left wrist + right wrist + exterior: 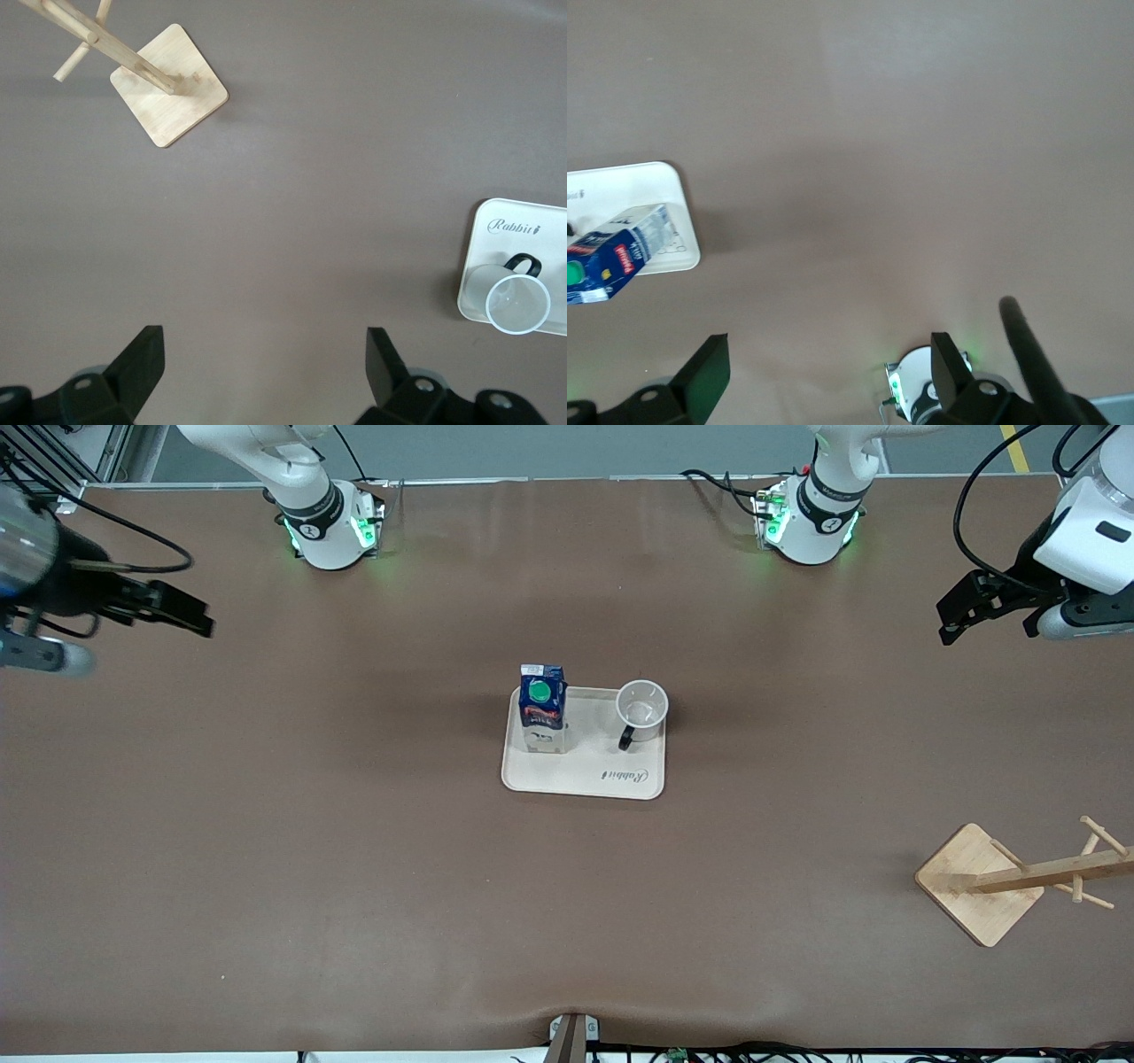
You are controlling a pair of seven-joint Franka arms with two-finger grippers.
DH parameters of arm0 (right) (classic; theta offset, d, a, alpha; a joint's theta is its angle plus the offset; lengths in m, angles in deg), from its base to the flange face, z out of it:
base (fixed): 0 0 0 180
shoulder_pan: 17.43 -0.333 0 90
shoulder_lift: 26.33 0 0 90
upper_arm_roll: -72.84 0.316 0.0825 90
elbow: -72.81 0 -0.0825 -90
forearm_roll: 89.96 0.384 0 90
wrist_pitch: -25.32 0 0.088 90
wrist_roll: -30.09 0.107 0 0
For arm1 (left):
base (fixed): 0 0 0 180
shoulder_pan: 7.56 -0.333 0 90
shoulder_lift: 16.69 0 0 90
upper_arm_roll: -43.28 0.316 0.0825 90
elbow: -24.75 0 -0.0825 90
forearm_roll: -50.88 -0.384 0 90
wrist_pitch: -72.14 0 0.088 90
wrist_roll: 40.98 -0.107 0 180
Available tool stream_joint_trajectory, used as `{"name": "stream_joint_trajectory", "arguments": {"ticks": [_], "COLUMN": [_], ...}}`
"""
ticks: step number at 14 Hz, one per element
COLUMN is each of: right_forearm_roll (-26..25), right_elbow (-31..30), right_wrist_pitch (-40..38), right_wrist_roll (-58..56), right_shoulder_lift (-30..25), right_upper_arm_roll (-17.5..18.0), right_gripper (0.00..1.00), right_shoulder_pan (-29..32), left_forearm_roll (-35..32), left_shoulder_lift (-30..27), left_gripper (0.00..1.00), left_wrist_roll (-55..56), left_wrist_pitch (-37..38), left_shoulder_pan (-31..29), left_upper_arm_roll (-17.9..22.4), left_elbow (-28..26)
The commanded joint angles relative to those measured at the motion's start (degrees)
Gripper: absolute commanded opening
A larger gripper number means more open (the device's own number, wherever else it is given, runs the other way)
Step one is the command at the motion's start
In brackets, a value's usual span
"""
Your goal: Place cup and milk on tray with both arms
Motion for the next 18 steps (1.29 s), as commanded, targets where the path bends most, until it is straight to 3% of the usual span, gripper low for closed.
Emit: {"name": "stream_joint_trajectory", "arguments": {"ticks": [1, 3, 6, 9, 12, 16, 18], "right_forearm_roll": [-0.96, -0.88, -1.22, -10.16, -9.84, -0.64, 0.00], "right_elbow": [-8.93, -13.58, -13.88, -11.58, -13.86, -14.74, -14.84], "right_wrist_pitch": [3.43, 6.33, 6.08, 5.81, 6.42, 7.31, 7.83], "right_wrist_roll": [-6.10, -15.50, -21.79, -21.17, -17.07, -16.43, -16.60], "right_shoulder_lift": [-6.01, -8.56, -8.75, -8.66, -9.97, -10.07, -10.33], "right_upper_arm_roll": [0.76, 0.84, 1.02, 3.04, 2.87, 2.51, 2.69], "right_gripper": [1.00, 1.00, 1.00, 1.00, 1.00, 1.00, 1.00], "right_shoulder_pan": [3.39, 8.55, 11.05, 6.05, 6.38, 12.34, 12.54], "left_forearm_roll": [0.58, 0.58, 0.49, 0.67, 0.32, 0.23, 0.14], "left_shoulder_lift": [-0.23, -0.23, 0.12, 0.56, 0.91, 1.26, 1.26], "left_gripper": [1.00, 1.00, 1.00, 1.00, 1.00, 1.00, 1.00], "left_wrist_roll": [-1.24, -1.32, -1.32, -1.15, -0.88, -0.27, -0.18], "left_wrist_pitch": [1.83, 1.92, 1.92, 1.92, 1.92, 1.92, 1.92], "left_shoulder_pan": [0.18, 0.18, 0.18, 0.00, 0.00, 0.18, 0.09], "left_upper_arm_roll": [0.16, 0.07, 0.07, 0.16, 0.25, 0.25, 0.25], "left_elbow": [0.61, 0.61, 1.05, 2.11, 2.63, 3.25, 3.16]}}
